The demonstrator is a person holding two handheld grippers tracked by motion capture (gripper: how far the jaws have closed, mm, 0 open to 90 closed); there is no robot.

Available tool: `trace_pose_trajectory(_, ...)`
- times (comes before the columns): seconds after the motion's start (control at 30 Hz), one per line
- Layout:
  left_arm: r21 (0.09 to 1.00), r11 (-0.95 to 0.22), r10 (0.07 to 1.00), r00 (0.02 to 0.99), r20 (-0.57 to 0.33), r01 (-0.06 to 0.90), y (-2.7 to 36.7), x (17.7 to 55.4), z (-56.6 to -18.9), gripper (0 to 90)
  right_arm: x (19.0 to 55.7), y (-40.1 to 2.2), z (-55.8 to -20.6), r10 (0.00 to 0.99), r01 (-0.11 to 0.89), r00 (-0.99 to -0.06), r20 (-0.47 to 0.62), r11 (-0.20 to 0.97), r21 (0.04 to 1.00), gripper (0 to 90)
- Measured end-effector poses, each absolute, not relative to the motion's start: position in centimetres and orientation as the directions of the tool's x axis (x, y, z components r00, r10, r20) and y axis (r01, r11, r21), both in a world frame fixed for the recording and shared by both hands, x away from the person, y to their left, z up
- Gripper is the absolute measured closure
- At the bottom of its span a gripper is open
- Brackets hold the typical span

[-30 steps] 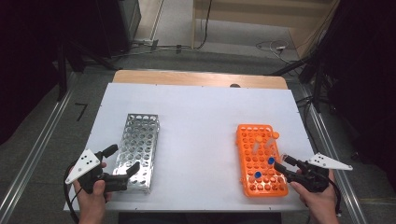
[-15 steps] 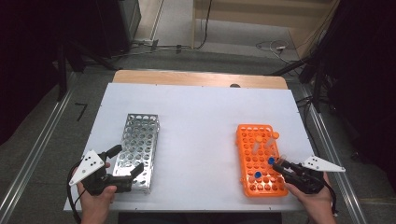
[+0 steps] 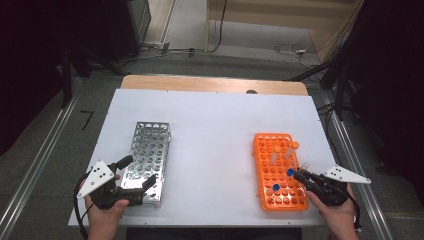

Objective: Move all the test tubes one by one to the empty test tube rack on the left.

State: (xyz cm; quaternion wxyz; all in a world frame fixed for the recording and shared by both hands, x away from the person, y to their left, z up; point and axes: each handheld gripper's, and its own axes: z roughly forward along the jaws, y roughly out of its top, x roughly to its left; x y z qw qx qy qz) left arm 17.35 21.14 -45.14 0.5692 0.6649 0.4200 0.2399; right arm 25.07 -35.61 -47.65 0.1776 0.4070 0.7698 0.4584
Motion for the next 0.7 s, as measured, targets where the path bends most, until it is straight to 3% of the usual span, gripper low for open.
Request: trace_pose_trajectory(0.7,0.960,0.002,0.804,0.570,-0.168,0.280,20.0,17.1,-44.7,2.8,23.6,-36.0,-41.8,0.787,0.391,-0.609,0.101,0.187,0.901,74.1)
